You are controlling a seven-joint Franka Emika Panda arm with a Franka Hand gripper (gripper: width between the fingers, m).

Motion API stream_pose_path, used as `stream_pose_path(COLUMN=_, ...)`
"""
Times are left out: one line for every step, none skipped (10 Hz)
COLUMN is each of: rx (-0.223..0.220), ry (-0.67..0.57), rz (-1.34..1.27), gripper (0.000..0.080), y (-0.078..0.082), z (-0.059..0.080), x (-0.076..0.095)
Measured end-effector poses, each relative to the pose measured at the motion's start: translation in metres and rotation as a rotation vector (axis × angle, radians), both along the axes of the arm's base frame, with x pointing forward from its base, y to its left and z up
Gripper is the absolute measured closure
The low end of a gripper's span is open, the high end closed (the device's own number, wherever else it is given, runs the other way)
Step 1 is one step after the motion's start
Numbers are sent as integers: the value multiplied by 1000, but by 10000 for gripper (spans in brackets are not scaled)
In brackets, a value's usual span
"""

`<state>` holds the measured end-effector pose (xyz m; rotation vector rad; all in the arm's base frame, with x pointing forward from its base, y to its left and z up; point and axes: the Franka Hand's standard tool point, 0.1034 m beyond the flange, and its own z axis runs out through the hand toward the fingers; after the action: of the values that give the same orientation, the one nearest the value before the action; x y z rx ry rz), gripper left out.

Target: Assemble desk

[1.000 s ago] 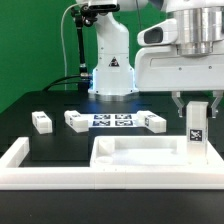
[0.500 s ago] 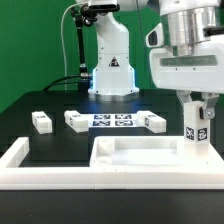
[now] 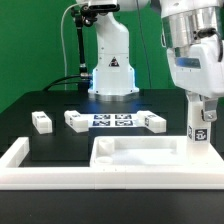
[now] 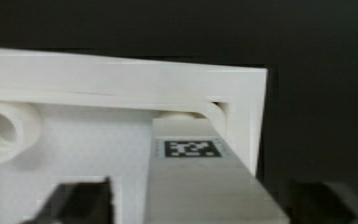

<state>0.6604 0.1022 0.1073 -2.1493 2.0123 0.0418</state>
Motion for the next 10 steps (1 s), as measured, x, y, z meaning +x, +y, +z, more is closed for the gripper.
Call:
stream_pose_path(rx=-16, ry=-1, rz=176, gripper=209, y=-1, z=1, x=-3)
stream_pose_path(rx=-34, ry=-28, rz=351, gripper=209, y=-1, z=4, x=-1)
stream_pose_path(rx=-48, ry=-31, rz=486, gripper=162, y=4, z=5, x=-4)
stream_pose_path(rx=-54, ry=-41, rz=536, gripper=153, y=3, z=4, x=-3)
stream_pose_path(rx=-58, ry=-47, rz=575, gripper=153, y=2, z=4, x=-3)
stream_pose_path(rx=-67, ry=-61, rz=663, gripper=150, y=2, z=4, x=-3)
stream_pose_path(rx=-72, ry=-70, rz=717, gripper=150, y=1, z=4, x=-3)
stream_pose_path(rx=-115, ry=-95, rz=951, gripper=150, y=-5, z=3, x=-3)
stream_pose_path(rx=-150, ry=-104, rz=1116, gripper=150, y=-9, z=1, x=1)
stream_pose_path(rx=-166, ry=-117, rz=1367, gripper=150, y=-5, z=-2, x=7)
